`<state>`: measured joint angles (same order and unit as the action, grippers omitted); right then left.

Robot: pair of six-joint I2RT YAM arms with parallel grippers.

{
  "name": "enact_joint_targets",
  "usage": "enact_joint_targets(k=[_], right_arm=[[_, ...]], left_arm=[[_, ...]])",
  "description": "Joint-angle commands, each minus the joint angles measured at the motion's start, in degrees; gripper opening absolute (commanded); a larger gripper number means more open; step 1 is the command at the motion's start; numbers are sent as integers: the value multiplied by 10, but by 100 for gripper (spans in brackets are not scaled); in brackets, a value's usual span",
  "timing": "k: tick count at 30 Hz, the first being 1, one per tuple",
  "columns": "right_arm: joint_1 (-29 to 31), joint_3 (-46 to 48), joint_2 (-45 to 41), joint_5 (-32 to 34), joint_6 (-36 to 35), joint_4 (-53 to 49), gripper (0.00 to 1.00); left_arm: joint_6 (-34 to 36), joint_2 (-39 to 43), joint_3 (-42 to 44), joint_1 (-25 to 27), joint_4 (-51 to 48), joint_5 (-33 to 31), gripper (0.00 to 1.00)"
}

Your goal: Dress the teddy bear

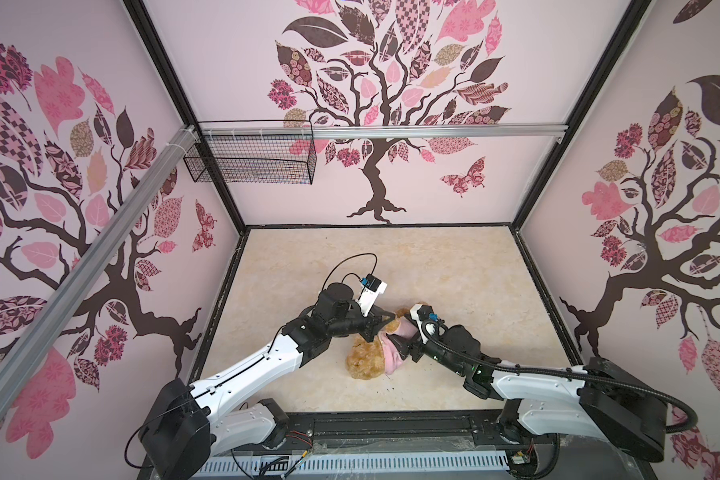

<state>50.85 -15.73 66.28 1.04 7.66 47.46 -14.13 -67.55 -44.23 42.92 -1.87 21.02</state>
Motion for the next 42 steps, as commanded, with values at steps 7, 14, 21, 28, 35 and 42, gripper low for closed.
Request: enact_joint_targets(k=[7, 14, 21, 28, 35, 42], right_arm=[[-54, -23, -194, -38, 35, -153, 94], [-96, -82, -241, 122, 23, -324, 98], [-261, -90, -232, 9, 136, -372, 94], [-256, -83, -168, -175, 141, -299, 71], [-144, -145, 11, -207, 88, -321, 61], [-137, -143, 130, -211, 94, -326, 37]], left_arm=[[62, -48, -55, -39, 20, -121, 0], [111, -98, -76, -12, -3, -119, 5], [14, -125, 20, 103, 127, -45, 37], [-18, 26, 67, 138, 67, -134, 63], [-171, 153, 108, 51, -95, -311, 87], [-346, 173, 207, -124, -29, -197, 88]])
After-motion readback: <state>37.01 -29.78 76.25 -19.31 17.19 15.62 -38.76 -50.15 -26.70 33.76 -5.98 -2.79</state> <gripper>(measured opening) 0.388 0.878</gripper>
